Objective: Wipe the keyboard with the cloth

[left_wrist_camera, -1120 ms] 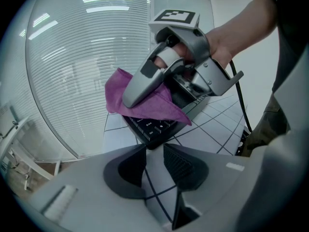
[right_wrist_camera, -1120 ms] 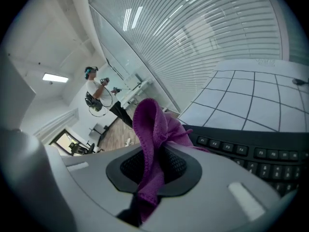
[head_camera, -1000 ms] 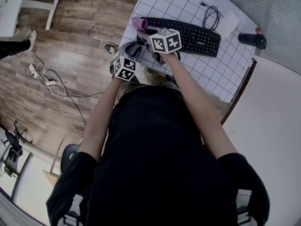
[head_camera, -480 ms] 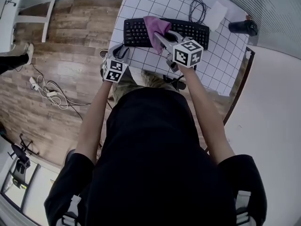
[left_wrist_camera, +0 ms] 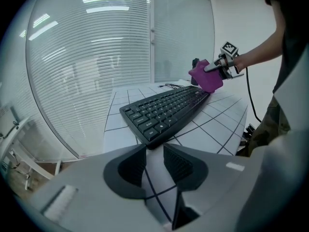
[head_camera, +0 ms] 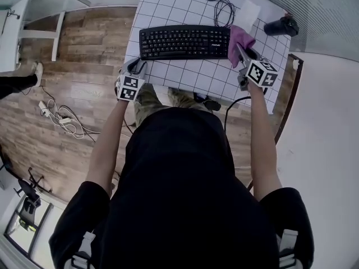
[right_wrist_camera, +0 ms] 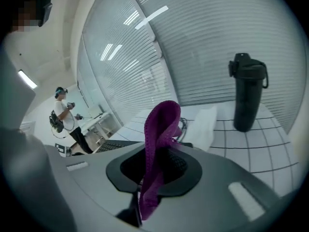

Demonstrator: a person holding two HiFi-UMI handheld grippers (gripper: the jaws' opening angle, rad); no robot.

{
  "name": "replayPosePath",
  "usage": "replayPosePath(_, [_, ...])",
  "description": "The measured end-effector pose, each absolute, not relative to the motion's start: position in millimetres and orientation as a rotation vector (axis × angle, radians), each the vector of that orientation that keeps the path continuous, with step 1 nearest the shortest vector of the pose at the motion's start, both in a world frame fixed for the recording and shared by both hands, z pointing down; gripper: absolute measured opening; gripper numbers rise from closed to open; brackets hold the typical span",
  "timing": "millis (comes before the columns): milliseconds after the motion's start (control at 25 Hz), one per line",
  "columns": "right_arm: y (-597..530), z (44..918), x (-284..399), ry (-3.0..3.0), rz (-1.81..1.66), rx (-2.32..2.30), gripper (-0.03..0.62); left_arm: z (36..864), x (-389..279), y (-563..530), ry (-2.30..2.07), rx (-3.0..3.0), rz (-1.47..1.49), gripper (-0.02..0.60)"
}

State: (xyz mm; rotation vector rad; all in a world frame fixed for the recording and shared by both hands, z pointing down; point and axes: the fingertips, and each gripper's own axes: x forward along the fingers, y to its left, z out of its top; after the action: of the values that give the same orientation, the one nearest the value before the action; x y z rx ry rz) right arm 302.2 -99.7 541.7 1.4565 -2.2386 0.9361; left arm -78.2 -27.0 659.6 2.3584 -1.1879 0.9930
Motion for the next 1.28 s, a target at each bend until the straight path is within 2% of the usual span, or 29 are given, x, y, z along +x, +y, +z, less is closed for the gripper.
replayPosePath(200, [-94.7, 559.9, 358.3, -2.098, 0.957, 1.585, 0.067, 661.1, -79.4, -26.7, -1.193, 2.353, 1.001, 0.112])
replayPosePath(600, [-94.5, 545.1, 397.3, -2.023, 0.872, 1.683, 0.067, 659.8, -78.9, -27.5, -1.194, 2.357, 0.999, 0.110])
replayPosePath(1280, [-89.7, 618.3, 319.8, -1.974, 1.044, 1.509, 0.067, 659.2, -78.3, -27.8, -1.186, 2.353, 0.994, 0.110])
